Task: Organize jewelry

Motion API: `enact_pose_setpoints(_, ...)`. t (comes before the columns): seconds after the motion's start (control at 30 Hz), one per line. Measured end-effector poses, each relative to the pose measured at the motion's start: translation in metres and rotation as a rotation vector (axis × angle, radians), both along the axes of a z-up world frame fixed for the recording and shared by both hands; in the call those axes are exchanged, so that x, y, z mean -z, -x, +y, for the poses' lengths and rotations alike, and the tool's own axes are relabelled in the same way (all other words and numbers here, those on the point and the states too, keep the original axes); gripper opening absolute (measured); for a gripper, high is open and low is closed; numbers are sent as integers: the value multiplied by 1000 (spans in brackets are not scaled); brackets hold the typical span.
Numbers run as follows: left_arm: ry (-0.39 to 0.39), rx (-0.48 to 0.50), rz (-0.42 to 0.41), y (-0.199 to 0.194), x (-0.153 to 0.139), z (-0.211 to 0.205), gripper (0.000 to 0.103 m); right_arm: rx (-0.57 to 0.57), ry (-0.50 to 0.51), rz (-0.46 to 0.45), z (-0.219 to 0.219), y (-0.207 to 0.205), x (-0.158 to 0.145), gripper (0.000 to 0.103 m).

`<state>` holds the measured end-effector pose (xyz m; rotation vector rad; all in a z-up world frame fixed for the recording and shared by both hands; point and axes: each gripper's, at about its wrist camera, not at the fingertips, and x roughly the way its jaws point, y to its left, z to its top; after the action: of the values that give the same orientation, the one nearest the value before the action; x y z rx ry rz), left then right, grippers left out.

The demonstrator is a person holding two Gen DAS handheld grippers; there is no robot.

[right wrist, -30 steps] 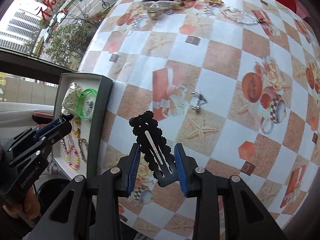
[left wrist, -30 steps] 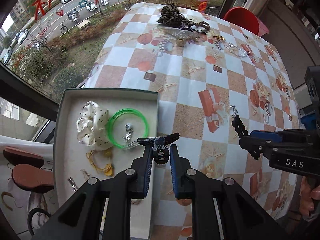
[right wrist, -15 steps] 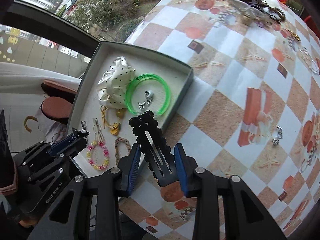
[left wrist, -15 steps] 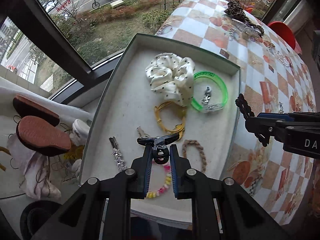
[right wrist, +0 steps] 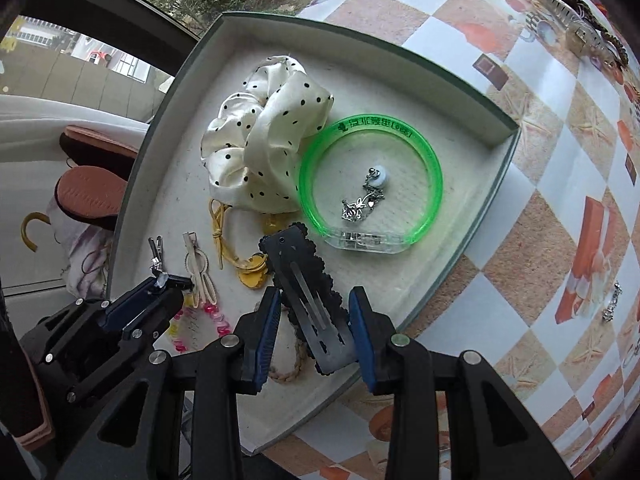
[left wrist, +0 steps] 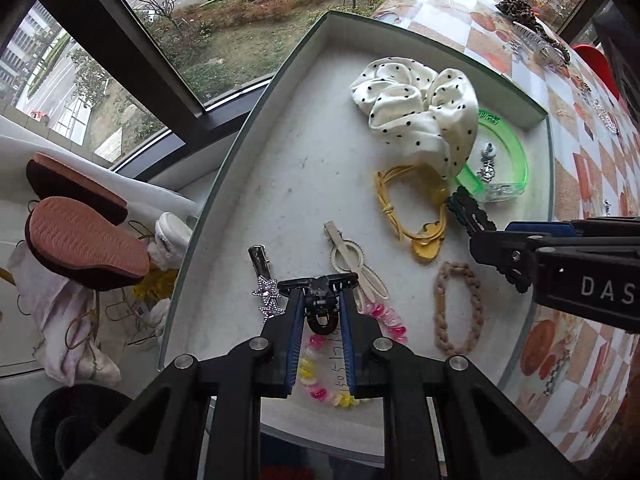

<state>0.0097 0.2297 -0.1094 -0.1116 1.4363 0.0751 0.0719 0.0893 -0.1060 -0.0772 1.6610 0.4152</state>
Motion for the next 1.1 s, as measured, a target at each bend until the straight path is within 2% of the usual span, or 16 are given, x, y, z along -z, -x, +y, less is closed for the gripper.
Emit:
enact_pose_setpoints(0.17, 15, -14, 20, 3, 4, 2, 21, 7, 1, 20, 1, -1, 7, 43)
enact_pose_setpoints(0.3, 45, -53, 35, 5, 5, 9, 21, 8, -23, 0, 4, -1, -6, 63)
enact_pose_setpoints(0.37, 47, -66, 37, 6, 3, 11, 22, 19, -37, -17, 3, -2, -17, 65)
enact_pose_setpoints(0.4, 43, -67, 37, 6, 1, 10, 29, 26, -41, -23, 0, -2, -22, 65)
enact_pose_setpoints(0.43, 39, -69, 35, 7, -1, 10, 68, 32, -39, -32, 0, -1, -27, 67)
enact_pose_setpoints(0.47, 25, -73, 23, 7, -3, 12, 103, 37, -28, -45, -3, -2, -31, 68)
enact_pose_setpoints(0.53, -14, -64, -18, 9, -14, 12, 103, 48, -14, -65, -8, -2, -38, 72)
enact_pose_setpoints(0.8, 33, -121, -14, 5, -35, 17, 103, 78, 61, -132, -27, 3, -55, 86)
enact_pose_setpoints(0.97, -12, -128, -17, 4, -36, 23, 103, 41, 93, -174, -26, 8, -64, 88)
enact_pose_setpoints(1.1, -14, -128, -20, 5, -38, 24, 103, 31, 104, -196, -21, 11, -69, 88)
